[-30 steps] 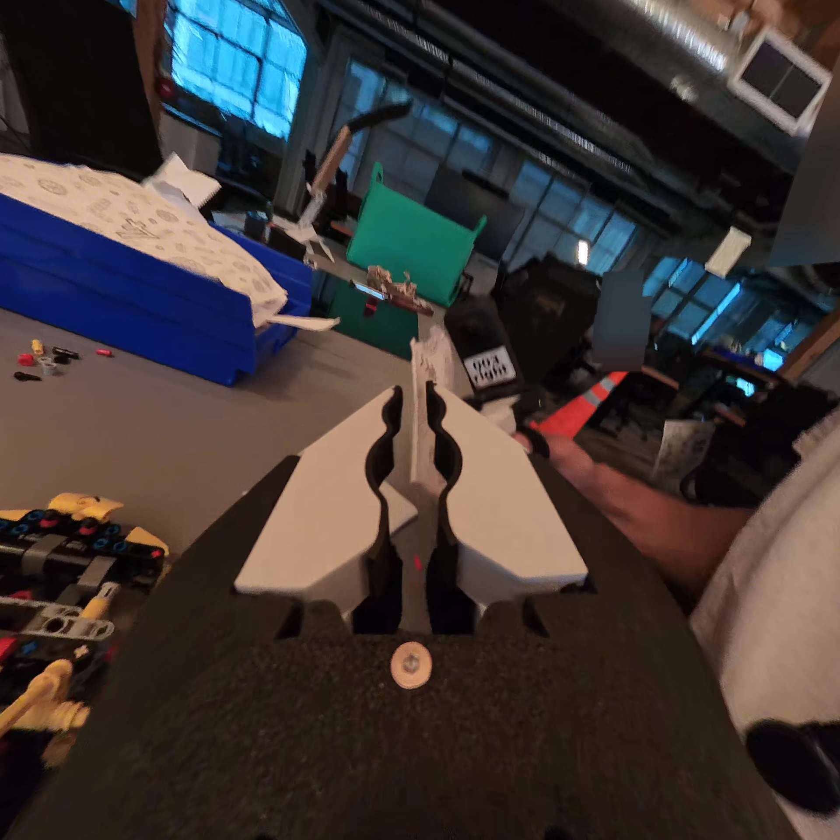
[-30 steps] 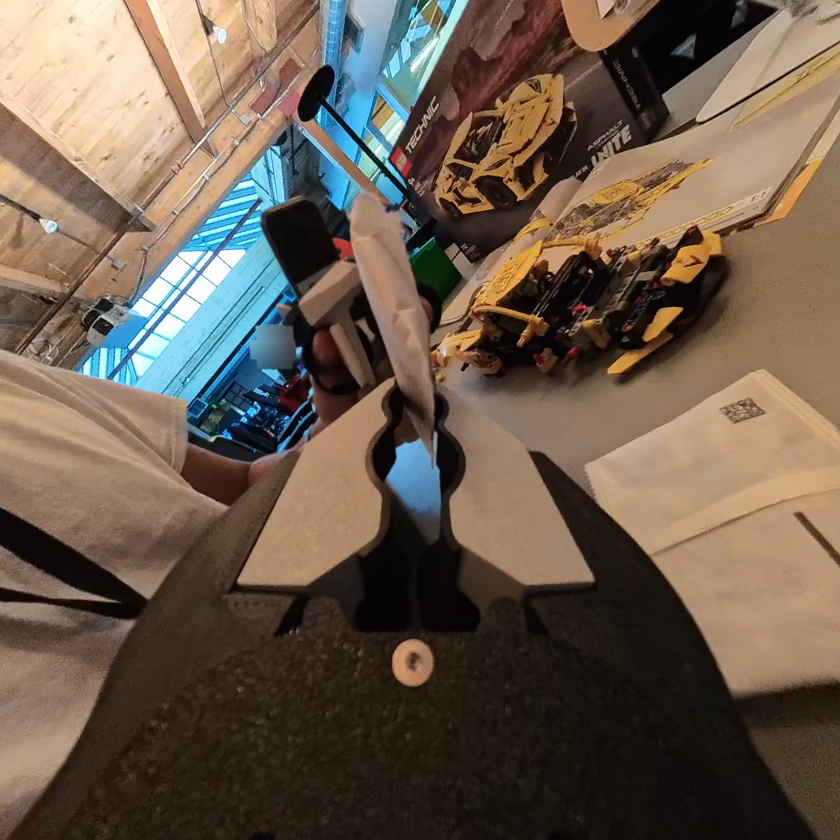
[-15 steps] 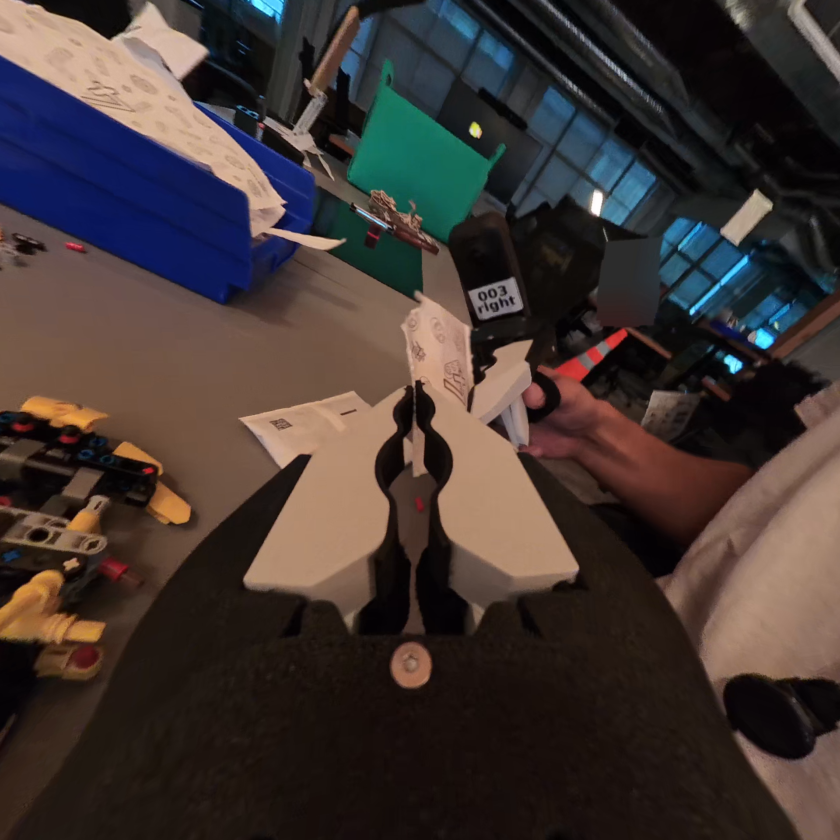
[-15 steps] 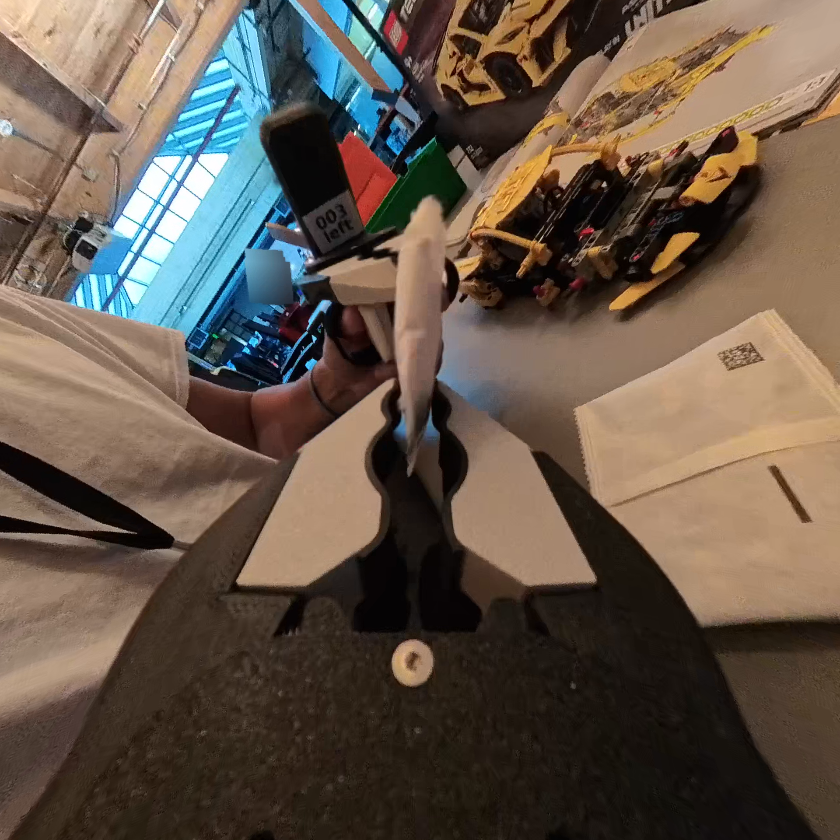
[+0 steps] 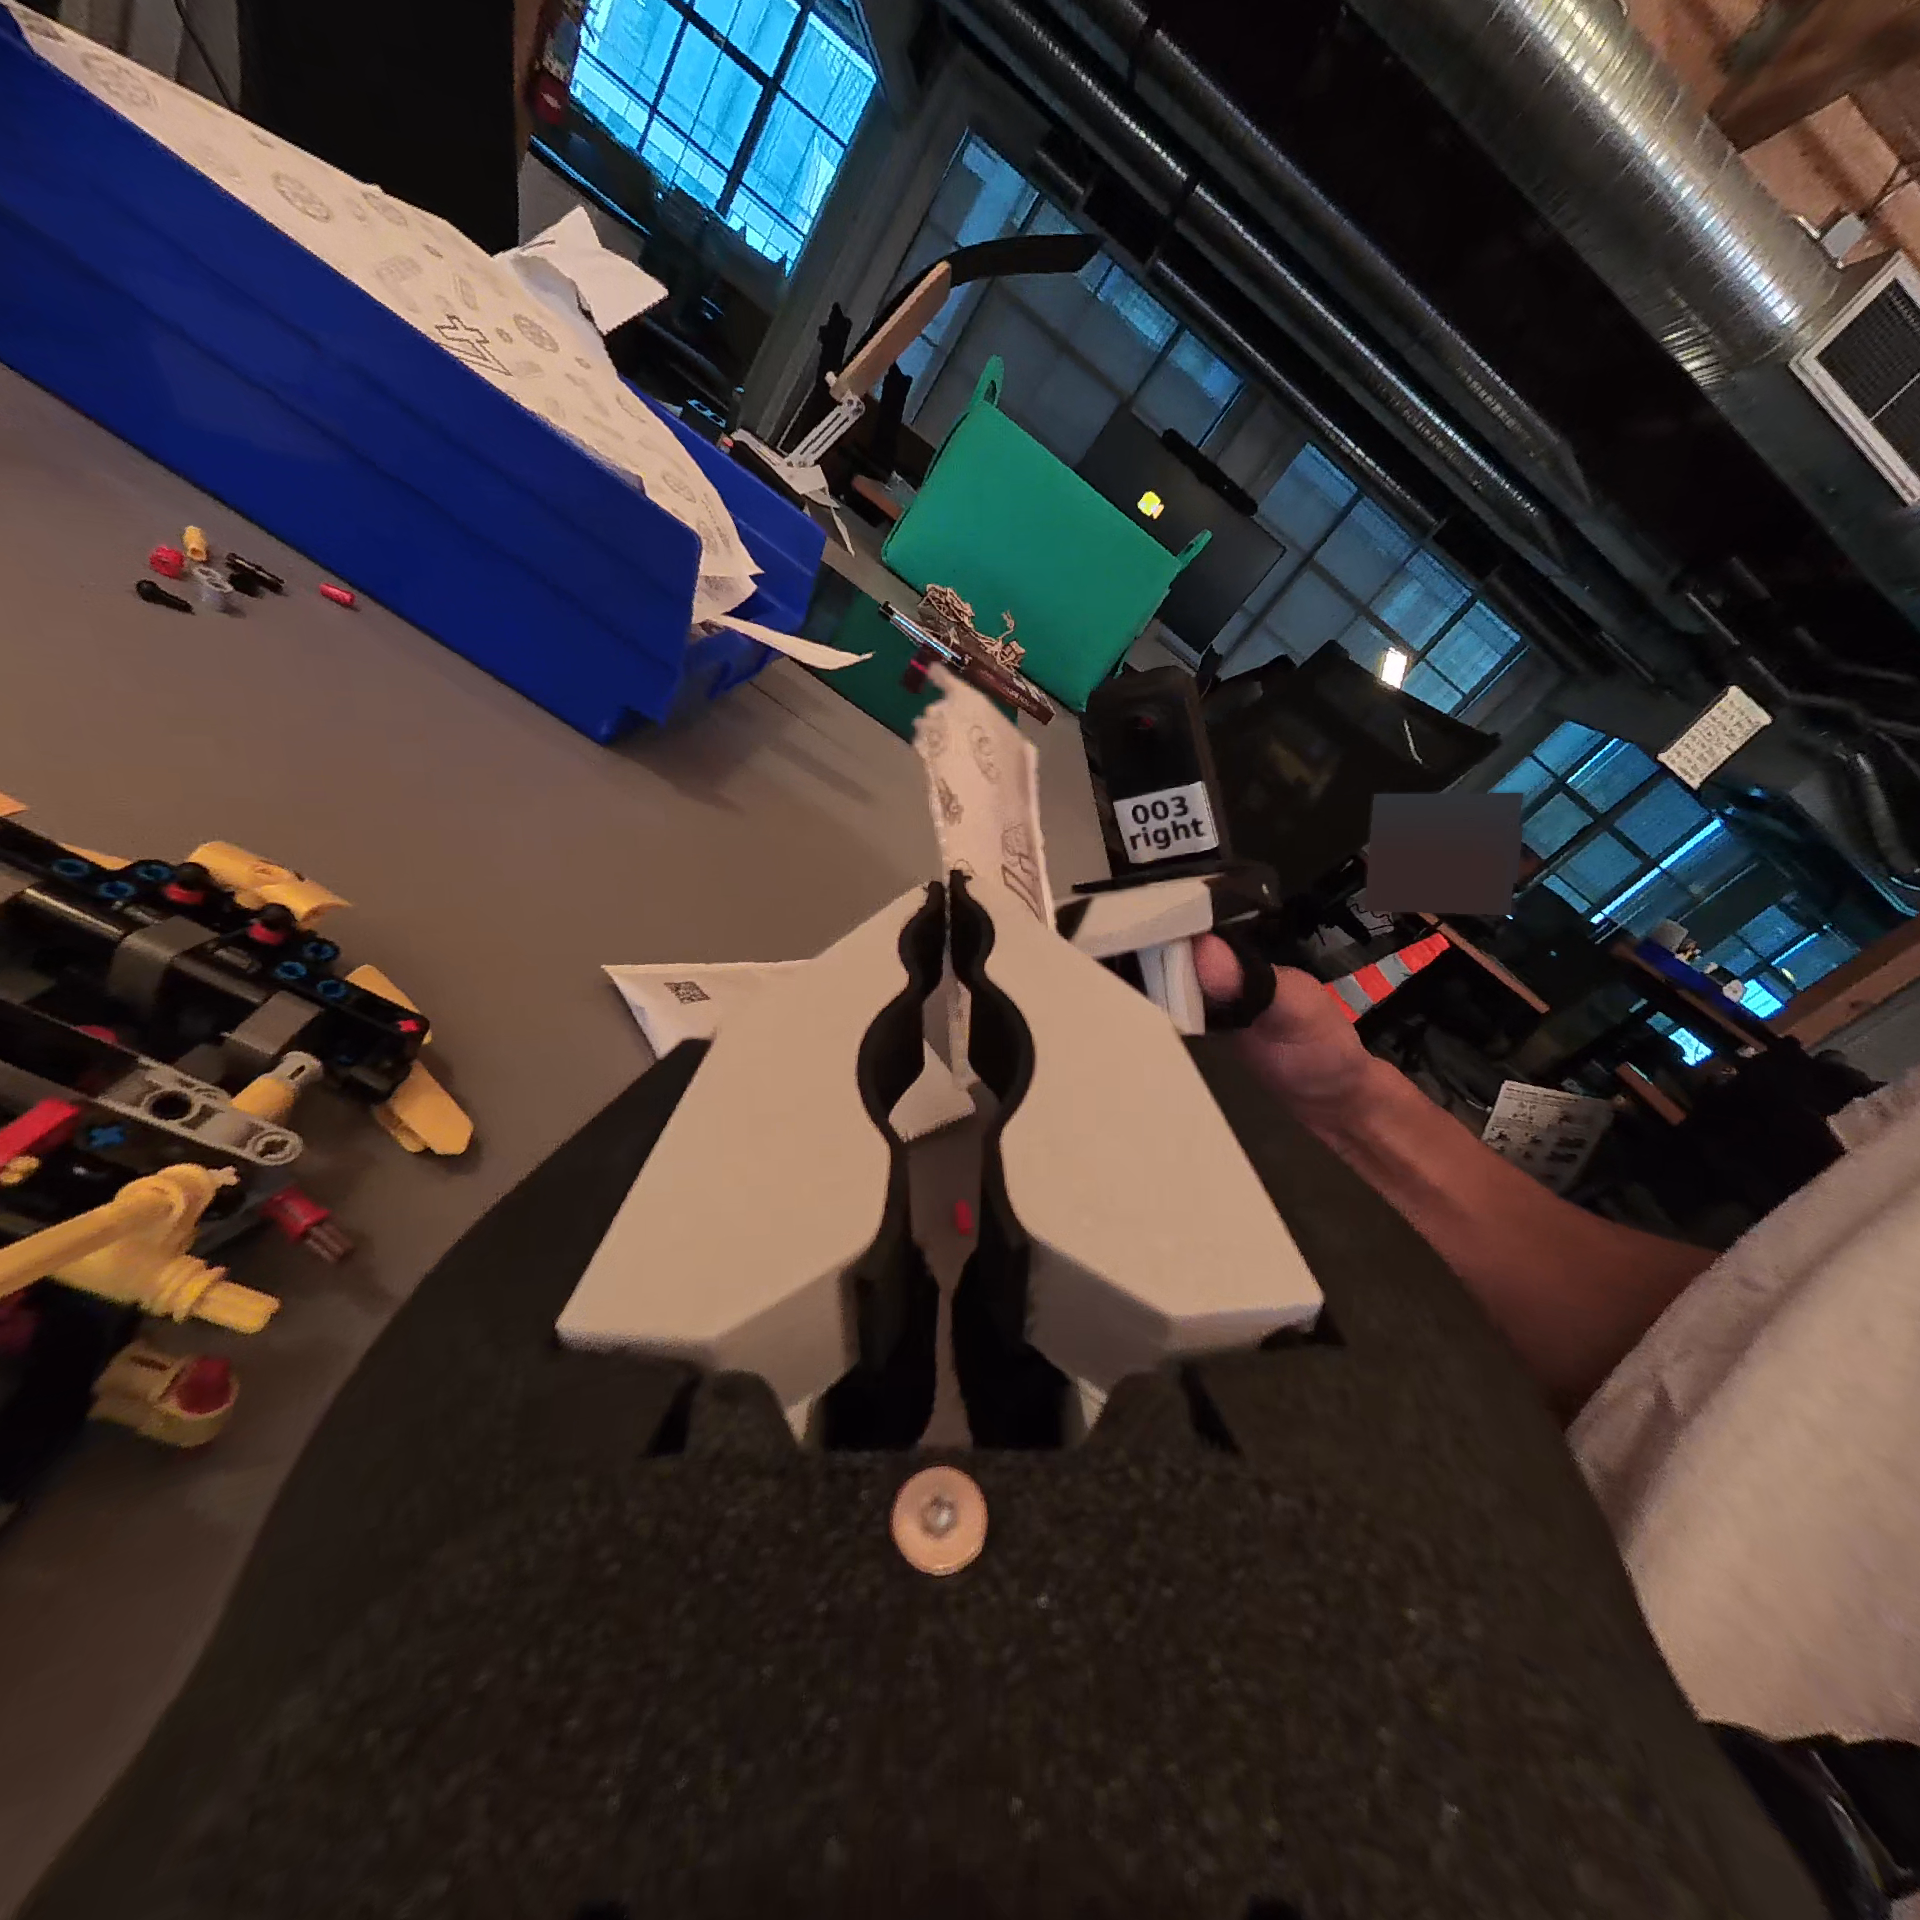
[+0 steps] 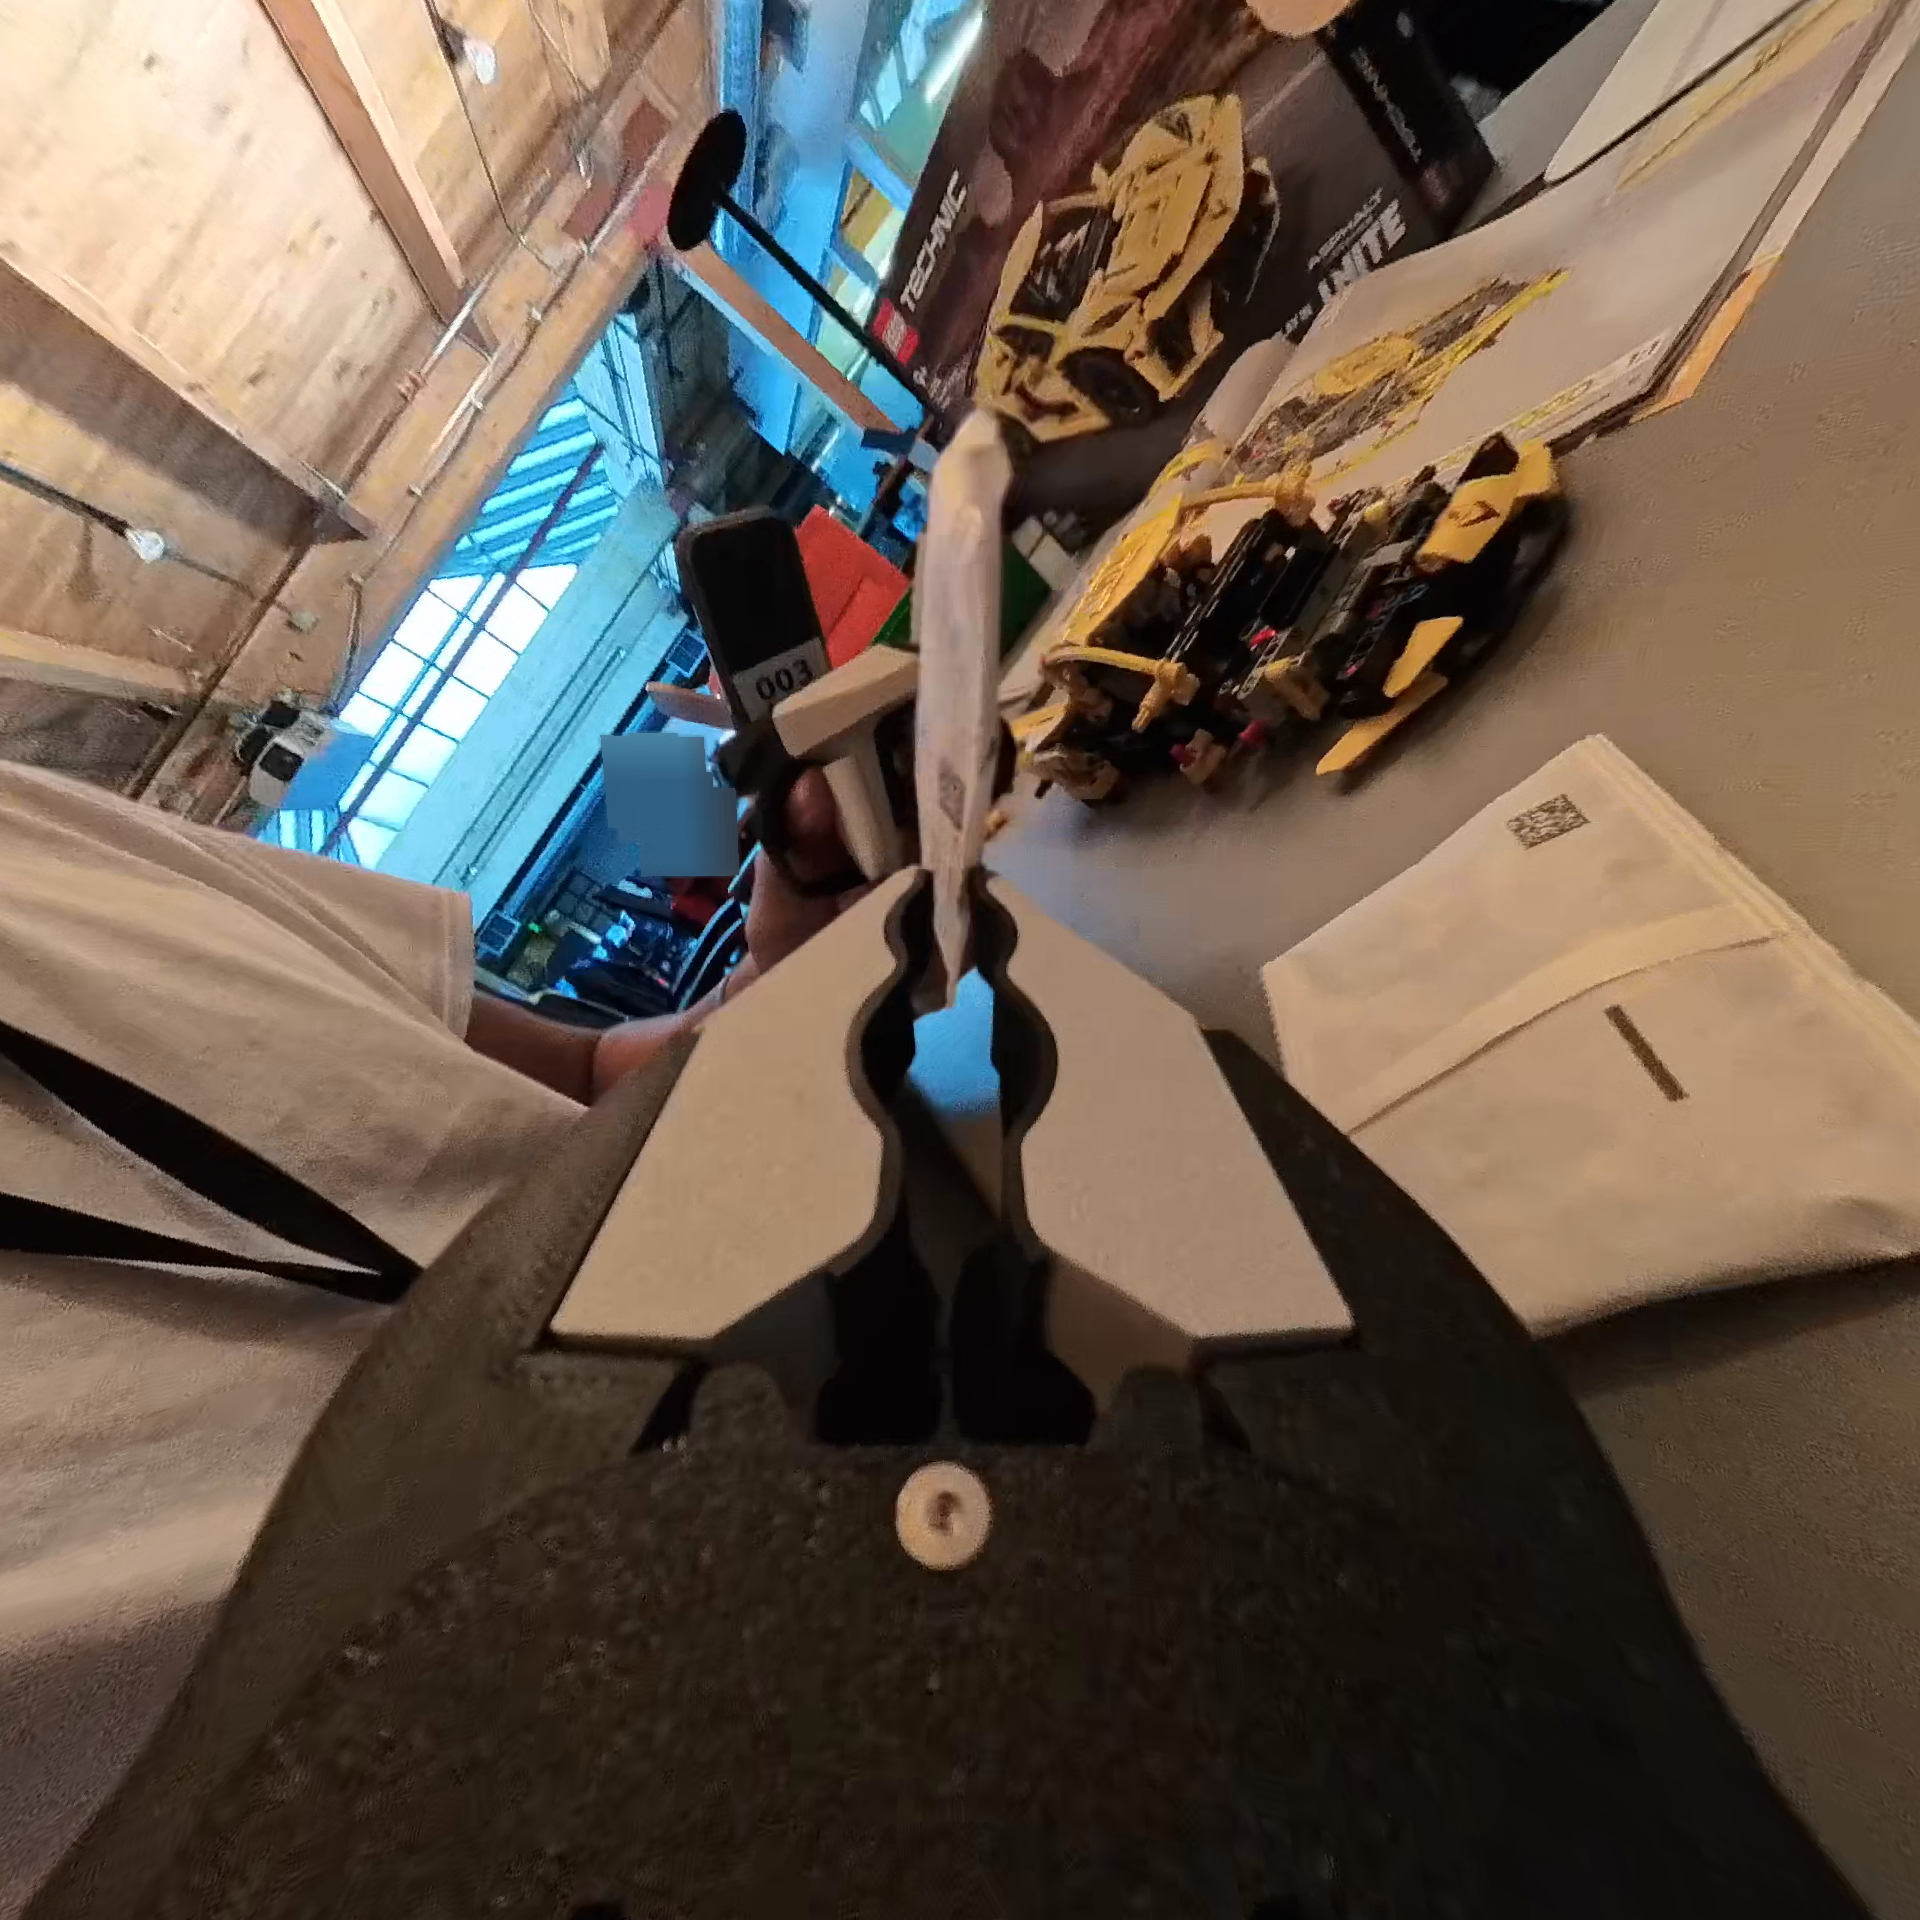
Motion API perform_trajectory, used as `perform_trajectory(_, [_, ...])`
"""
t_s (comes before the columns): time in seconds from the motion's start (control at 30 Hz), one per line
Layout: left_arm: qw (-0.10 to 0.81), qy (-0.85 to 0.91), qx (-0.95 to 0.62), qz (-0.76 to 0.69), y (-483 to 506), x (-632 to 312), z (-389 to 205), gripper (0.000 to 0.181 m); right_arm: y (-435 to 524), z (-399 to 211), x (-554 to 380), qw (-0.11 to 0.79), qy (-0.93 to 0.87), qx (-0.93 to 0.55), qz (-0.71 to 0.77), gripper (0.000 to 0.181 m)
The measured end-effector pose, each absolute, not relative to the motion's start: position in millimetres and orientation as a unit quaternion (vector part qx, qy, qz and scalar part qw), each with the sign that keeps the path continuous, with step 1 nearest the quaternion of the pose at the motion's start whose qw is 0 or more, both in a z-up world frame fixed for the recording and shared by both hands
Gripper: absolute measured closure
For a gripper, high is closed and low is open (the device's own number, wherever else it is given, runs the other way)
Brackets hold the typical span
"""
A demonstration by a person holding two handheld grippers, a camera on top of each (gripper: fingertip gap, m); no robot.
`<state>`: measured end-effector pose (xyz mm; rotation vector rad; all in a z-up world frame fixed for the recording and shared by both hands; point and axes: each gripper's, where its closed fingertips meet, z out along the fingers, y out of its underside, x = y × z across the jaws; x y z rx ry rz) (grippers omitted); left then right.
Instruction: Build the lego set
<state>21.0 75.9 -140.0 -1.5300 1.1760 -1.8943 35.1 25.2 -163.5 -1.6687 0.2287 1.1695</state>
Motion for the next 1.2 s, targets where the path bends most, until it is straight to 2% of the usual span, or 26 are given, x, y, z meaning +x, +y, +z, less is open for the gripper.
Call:
perform_trajectory(0.03, [0.214, 0.426, -0.552, -0.684, 74, 21, -141, 0.181, 24, -163, 40, 0.524, 0.105, -0.690, 0.488, 0.181])
perform_trajectory(0.33, [0.199, 0.424, -0.564, -0.680, 69, 28, -151, 0.181, 24, -174, 41, 0.494, 0.115, -0.712, 0.486, 0.181])
perform_trajectory(0.43, [0.176, 0.453, -0.585, -0.649, 60, 36, -172, 0.181, 27, -174, 37, 0.485, 0.116, -0.709, 0.499, 0.181])
perform_trajectory(0.57, [0.167, 0.443, -0.602, -0.643, 67, 38, -178, 0.181, 25, -195, 59, 0.460, 0.141, -0.749, 0.456, 0.181])
perform_trajectory(0.87, [0.088, 0.437, -0.661, -0.604, 56, 58, -211, 0.181, 19, -215, 92, 0.414, 0.172, -0.775, 0.445, 0.181])
perform_trajectory(1.07, [0.129, 0.493, -0.697, -0.504, 55, 74, -237, 0.181, 28, -223, 88, 0.388, 0.175, -0.781, 0.458, 0.181])
perform_trajectory(1.2, [0.124, 0.481, -0.697, -0.518, 56, 78, -234, 0.177, 25, -230, 113, 0.392, 0.188, -0.796, 0.422, 0.181])
